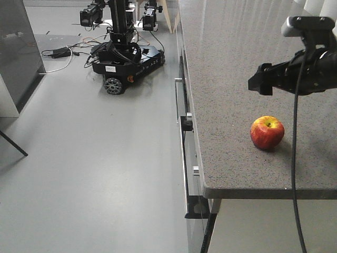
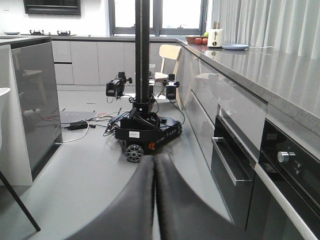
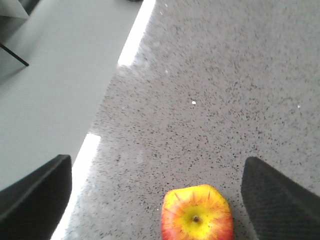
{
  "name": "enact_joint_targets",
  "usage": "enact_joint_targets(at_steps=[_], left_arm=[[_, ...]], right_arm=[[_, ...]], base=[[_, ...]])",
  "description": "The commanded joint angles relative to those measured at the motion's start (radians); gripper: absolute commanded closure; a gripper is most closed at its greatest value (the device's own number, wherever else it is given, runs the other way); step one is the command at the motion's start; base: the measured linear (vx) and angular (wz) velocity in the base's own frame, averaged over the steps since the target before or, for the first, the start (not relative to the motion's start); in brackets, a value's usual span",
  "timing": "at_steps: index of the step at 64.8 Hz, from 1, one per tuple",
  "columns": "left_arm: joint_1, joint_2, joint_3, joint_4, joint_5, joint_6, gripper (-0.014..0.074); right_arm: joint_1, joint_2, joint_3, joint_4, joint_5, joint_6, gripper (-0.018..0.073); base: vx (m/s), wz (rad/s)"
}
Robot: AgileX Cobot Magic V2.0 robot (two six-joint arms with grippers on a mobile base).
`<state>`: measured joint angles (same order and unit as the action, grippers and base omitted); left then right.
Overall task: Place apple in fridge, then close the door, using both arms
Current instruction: 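Lower the right gripper over the red-yellow apple and close on it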
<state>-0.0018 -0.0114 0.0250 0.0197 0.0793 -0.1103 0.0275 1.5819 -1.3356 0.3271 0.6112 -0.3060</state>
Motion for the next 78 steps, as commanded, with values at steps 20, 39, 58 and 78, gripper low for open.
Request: enact_joint_targets(at_steps=[20,39,58,78], left_arm=[[0.003,-0.016,0.027,0.001,-0.069,-0.008,0.0602],[0.003,-0.016,0.027,0.001,-0.069,-0.008,0.0602],[0.003,-0.016,0.027,0.001,-0.069,-0.008,0.0602],[0.003,-0.016,0.027,0.001,-0.069,-0.008,0.0602]], right_arm=[[-0.007,0.079,-0.033,-0.129,-0.069,0.135,-0.0078],[-0.007,0.164,-0.033,-0.136,-0.042,0.155,-0.0071],[-0.007,0.221,-0.033,-0.139,-0.001,0.158,-0.0057],[-0.007,0.221,-0.033,-0.179,0.041,0.197,0.0125]], base=[[0.00,0.00],[0.00,0.00],[0.00,0.00],[0.00,0.00]])
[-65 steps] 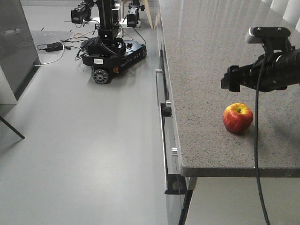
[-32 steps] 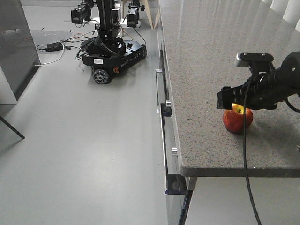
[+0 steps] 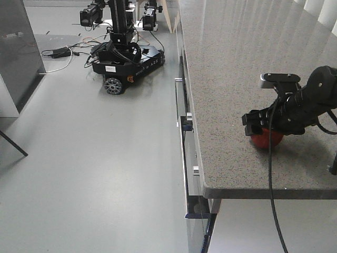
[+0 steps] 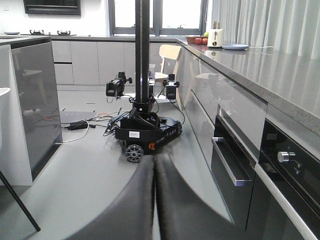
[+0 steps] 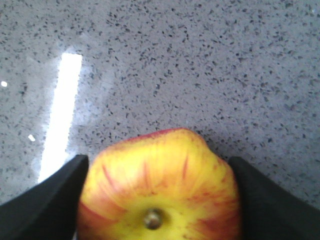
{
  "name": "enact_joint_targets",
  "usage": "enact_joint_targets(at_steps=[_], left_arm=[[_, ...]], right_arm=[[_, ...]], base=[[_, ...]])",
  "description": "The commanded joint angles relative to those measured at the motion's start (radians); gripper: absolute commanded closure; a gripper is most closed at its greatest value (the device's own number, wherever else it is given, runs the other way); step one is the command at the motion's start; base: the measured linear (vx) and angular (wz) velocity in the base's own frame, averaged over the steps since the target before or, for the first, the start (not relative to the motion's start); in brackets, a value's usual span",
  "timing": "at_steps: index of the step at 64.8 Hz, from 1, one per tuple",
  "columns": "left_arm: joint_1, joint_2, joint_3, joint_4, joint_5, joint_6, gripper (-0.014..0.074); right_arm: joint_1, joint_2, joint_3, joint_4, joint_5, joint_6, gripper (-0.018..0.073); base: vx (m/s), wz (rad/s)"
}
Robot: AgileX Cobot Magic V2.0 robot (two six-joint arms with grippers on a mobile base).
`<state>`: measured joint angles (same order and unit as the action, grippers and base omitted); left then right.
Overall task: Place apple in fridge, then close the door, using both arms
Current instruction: 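Lower the right gripper over the red-yellow apple and close on it, then lift the apple off the counter with the right gripper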
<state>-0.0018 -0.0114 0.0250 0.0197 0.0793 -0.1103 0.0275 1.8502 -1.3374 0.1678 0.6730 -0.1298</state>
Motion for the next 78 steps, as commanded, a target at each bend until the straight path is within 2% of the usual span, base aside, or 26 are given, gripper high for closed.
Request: enact_joint_targets(at_steps=[1,17,31,51,78], left_arm=[[0.003,-0.016,0.027,0.001,-0.069,-0.008,0.0602],[0.003,-0.016,0.027,0.001,-0.069,-0.008,0.0602],[0.003,-0.016,0.027,0.001,-0.069,-0.008,0.0602],[0.003,-0.016,0.027,0.001,-0.069,-0.008,0.0602],[0.003,-0.016,0.027,0.001,-0.069,-0.008,0.0602]], right_arm=[[-0.007,-0.047,-0.032,-0.024,-0.019,0.023,0.0132],[-0.004,-0.066,-0.034,-0.031,-0.009,0.010,0.0414],[-0.004,-0.221,-0.114,-0.002,0.032,-0.001,0.0549],[-0.004,-0.517,-0.165,0.020,0.021,-0.005,0.0568],[-0.004,-0.567,-0.165,0.020,0.022,-0.005,0.0568]], base=[[0.00,0.00],[0.00,0.00],[0.00,0.00],[0.00,0.00],[0.00,0.00]])
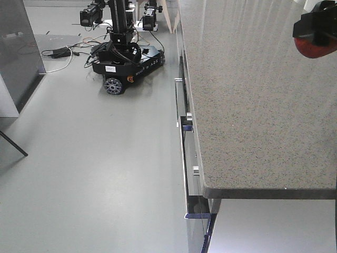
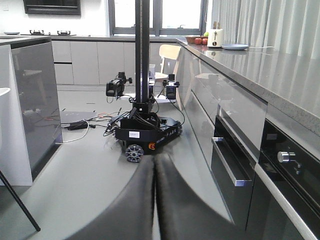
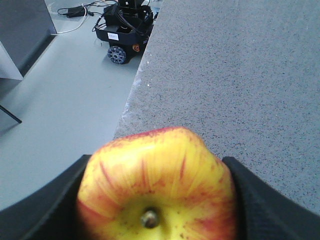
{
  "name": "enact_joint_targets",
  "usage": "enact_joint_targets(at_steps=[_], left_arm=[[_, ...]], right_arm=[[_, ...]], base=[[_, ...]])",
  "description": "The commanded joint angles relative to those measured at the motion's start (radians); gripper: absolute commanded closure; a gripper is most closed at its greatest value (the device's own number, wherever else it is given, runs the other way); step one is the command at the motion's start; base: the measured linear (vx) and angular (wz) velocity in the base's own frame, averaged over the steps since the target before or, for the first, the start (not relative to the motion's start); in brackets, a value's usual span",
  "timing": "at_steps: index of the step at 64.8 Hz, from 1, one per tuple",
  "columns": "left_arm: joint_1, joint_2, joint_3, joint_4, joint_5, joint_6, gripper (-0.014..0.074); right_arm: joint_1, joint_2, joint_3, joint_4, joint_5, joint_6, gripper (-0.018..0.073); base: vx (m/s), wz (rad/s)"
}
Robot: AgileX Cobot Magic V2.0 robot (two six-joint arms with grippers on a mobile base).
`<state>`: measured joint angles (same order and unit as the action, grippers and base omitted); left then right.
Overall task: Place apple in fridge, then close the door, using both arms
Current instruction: 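Lift the apple off the counter with the right gripper, then drive the base away from the counter toward the open fridge, holding the apple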
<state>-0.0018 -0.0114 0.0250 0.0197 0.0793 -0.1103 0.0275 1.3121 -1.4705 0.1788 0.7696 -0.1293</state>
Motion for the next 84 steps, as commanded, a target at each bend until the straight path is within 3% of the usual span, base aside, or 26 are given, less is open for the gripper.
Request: enact_joint_targets(at_steps=[1,84], left_arm=[[0.003,-0.016,0.027,0.001,-0.069,-0.008,0.0602],[0.003,-0.016,0.027,0.001,-0.069,-0.008,0.0602]], right_arm=[[-0.004,-0.029,-0.032,0.009,-0.074,-0.005,0.0568],[-0.004,-0.029,-0.032,0.009,-0.074,-0.001,0.0568]], base=[[0.00,0.00],[0.00,0.01]])
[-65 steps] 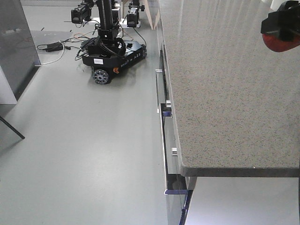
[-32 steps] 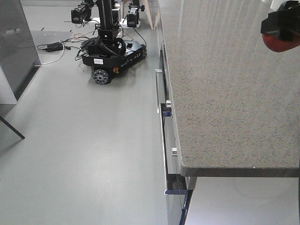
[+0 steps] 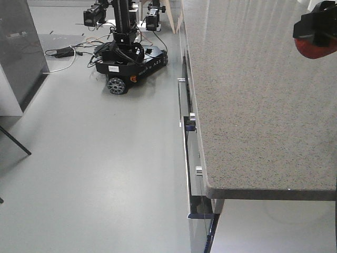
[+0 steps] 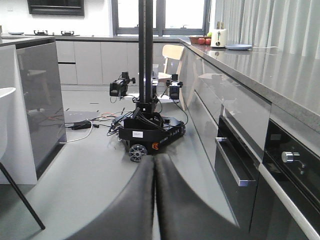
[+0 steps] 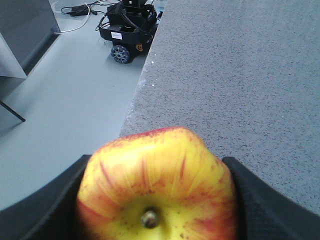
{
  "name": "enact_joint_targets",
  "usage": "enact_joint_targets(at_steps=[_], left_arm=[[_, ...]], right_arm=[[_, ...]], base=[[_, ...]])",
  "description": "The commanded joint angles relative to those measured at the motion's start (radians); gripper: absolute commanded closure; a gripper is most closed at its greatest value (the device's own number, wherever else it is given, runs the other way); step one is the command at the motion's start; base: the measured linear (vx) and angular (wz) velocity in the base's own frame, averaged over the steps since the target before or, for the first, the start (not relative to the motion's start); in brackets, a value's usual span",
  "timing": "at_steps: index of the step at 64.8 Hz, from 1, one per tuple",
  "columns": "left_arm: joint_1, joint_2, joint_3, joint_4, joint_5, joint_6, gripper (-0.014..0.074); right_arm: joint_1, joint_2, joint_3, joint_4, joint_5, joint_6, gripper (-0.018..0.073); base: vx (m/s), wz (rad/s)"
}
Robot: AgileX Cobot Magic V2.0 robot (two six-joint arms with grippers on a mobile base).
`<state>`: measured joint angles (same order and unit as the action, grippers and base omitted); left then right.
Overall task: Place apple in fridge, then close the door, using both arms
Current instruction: 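Drive the base away from the counter toward the open fridge, holding the apple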
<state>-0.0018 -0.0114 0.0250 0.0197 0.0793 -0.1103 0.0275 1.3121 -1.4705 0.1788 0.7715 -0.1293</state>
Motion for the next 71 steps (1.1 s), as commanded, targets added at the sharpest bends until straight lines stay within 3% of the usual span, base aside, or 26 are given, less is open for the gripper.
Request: enact_joint_targets(at_steps=[1,26,71], left_arm=[[0.003,-0.016,0.027,0.001,-0.069,-0.008,0.0602],[0.003,-0.016,0.027,0.001,-0.069,-0.008,0.0602],[0.003,-0.016,0.027,0.001,-0.069,-0.008,0.0602]], right_arm=[[-0.004,-0.029,-0.032,0.009,-0.076,-0.001,0.0568],[-0.004,-0.029,-0.032,0.009,-0.076,0.000,0.0568],[-0.004,-0.029,-0.032,0.009,-0.076,0.000,0.0568]], base=[[-0.01,0.08],[-0.04,0.23],[-0.07,0.55]])
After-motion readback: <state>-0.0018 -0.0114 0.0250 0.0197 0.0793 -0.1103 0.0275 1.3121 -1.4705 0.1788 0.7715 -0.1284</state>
